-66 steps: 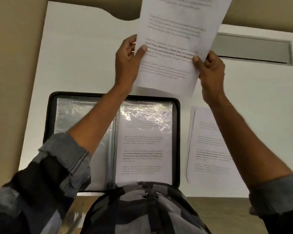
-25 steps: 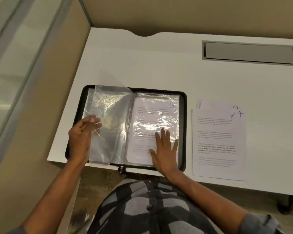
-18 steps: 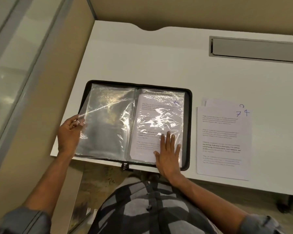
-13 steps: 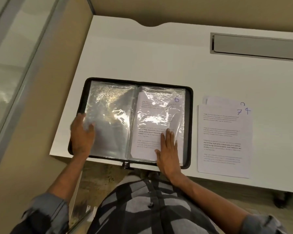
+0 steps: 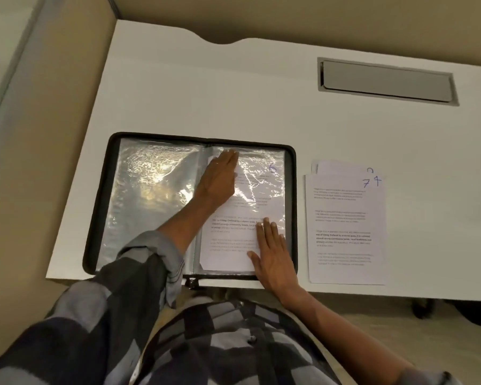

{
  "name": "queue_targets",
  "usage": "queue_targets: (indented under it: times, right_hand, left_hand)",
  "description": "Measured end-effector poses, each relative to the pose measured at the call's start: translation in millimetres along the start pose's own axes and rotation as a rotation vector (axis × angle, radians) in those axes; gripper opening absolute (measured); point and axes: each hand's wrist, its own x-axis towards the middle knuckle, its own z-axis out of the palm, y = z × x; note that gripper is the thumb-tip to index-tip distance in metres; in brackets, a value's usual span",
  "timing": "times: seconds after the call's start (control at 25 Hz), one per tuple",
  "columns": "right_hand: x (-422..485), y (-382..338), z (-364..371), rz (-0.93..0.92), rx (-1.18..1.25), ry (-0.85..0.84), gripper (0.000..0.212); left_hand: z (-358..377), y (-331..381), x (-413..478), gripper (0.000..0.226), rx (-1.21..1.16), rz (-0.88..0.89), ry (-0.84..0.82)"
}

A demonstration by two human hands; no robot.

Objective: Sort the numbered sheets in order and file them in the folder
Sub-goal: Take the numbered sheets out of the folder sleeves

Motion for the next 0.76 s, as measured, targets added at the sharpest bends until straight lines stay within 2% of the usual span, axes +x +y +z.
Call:
queue_targets:
  times: [0.08,0.2,0.28,0.4,0.52,0.6,0.64,0.76]
  right_hand:
    - [0,2,-3,-0.007,-0.011,-0.007,0.081]
    - [2,-1,-6,0.012,-0.023,-0.03,0.081]
    - [11,-2,-14,0.003,-0.033,0.07,0.074]
    - [55,-7,-54,-0.102,0.081,0.338,0.047]
    - [126,-19,-117,-0.227,0.212,0.458,0.034]
    - [177,-25,-151,-0.276,0.233,0.392,0.032]
    - [199,-27,-164,-0.296,0.217,0.303,0.032]
    - [246,-29,-182,-0.265,0.036,-0.098,0.029]
  left_hand:
    - [6,-16,21,0.057,0.136,0.033,-0.013]
    - [11,-29,30,0.028,0.236,0.098,0.037]
    - [3,-32,32,0.014,0.212,0.153,0.13]
    - [-7,-37,29,0.019,0.039,0.185,0.129]
    - [-16,-48,34,0.027,-0.074,0.271,-0.017]
    - [-25,-56,42,0.037,-0.057,0.292,-0.149]
    - [-29,-58,47,0.042,-0.051,0.288,-0.209]
    - [-39,-52,63,0.045,-0.193,0.165,-0.268]
